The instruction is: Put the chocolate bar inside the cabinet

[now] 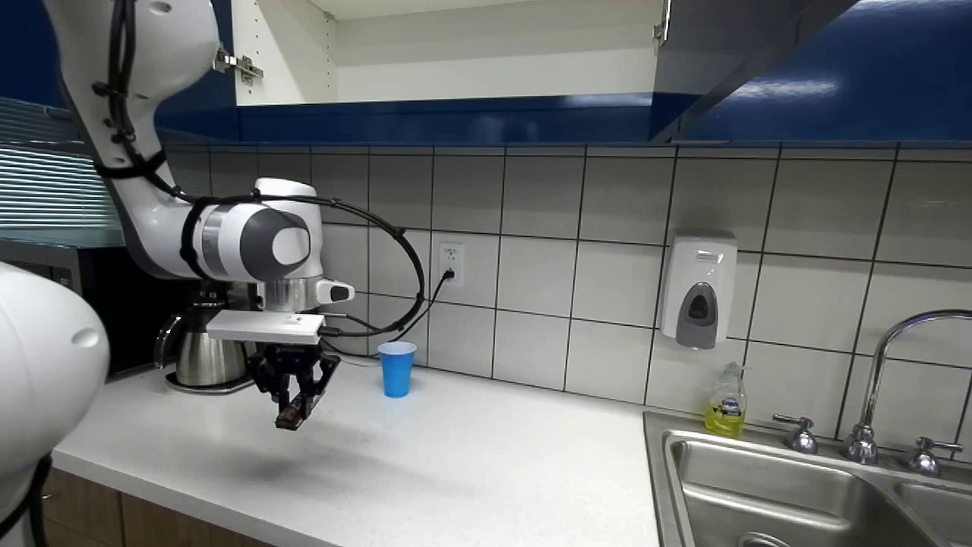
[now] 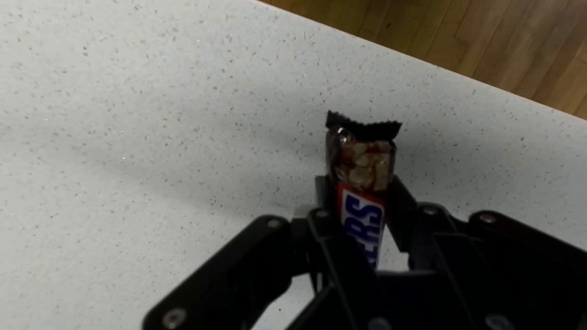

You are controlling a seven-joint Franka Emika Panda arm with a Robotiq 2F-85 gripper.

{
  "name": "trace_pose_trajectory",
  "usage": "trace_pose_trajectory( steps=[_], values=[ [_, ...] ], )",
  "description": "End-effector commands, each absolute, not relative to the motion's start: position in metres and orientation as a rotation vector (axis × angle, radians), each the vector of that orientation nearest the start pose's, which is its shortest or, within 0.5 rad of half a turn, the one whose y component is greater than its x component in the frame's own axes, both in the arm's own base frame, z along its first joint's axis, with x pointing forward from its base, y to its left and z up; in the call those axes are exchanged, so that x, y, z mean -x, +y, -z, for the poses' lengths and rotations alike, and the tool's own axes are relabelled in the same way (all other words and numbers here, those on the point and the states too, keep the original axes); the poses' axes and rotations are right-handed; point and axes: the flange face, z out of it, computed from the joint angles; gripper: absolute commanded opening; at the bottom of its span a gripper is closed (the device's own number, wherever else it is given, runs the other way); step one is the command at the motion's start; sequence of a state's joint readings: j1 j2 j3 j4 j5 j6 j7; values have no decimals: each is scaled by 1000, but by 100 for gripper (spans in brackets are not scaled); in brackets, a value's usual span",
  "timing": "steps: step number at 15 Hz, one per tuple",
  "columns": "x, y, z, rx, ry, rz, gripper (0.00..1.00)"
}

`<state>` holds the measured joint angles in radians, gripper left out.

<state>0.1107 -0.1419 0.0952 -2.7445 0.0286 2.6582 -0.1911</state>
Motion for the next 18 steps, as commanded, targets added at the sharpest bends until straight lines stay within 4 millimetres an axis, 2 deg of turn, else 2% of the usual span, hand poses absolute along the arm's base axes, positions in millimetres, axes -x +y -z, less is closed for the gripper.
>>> trace_pose_trajectory(
  steps=[1, 2, 4, 6, 7, 10, 12, 15, 18],
  values=[
    [-362, 81, -313, 3103, -488, 230, 8],
    [-378, 86, -333, 3104, -474, 261, 8],
    [-374, 89, -361, 3108, -442, 344, 8],
    [-354, 87, -377, 3104, -419, 409, 8],
    [-365, 91, -397, 3100, -408, 436, 8],
    [-342, 89, -421, 3095, -383, 514, 8],
    [-343, 92, -443, 3095, -370, 550, 8],
    [-327, 91, -459, 3084, -358, 615, 8],
    [-320, 93, -490, 3060, -319, 700, 8]
  ],
)
